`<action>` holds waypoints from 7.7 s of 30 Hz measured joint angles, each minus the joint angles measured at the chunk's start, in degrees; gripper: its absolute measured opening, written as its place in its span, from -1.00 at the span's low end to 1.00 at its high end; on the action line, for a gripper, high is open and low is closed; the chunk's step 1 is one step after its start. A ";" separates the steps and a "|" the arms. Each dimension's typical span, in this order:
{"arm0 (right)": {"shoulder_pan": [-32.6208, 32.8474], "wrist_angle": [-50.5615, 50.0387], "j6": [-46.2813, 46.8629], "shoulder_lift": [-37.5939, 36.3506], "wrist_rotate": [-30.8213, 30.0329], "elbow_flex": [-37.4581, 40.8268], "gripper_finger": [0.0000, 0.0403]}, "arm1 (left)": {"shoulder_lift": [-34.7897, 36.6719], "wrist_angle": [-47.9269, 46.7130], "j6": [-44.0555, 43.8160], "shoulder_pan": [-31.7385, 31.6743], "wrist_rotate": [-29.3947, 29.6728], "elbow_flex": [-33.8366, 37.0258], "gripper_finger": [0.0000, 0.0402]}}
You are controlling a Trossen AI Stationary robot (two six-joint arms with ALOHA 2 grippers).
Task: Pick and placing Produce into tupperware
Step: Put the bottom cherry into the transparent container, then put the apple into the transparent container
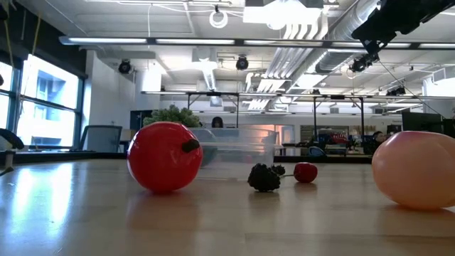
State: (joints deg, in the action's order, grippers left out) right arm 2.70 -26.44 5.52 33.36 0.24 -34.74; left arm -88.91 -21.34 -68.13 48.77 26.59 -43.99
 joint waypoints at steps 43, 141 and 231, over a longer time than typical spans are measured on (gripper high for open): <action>-0.02 -0.84 0.00 0.02 -0.01 0.00 -1.00 | -11.19 9.31 15.71 -0.07 6.09 -0.15 -0.28; -0.02 -2.97 0.00 1.46 0.01 0.00 -1.00 | -11.86 -1.65 63.14 -46.27 -18.28 -16.20 -0.69; -0.02 -2.93 0.00 1.60 0.00 0.00 -1.00 | -12.68 -19.73 88.11 -24.94 -21.70 -41.15 -0.13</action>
State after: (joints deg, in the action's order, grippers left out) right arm 2.68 -29.36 5.52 34.96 0.25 -34.74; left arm -101.58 -41.08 19.98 23.84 4.89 -85.14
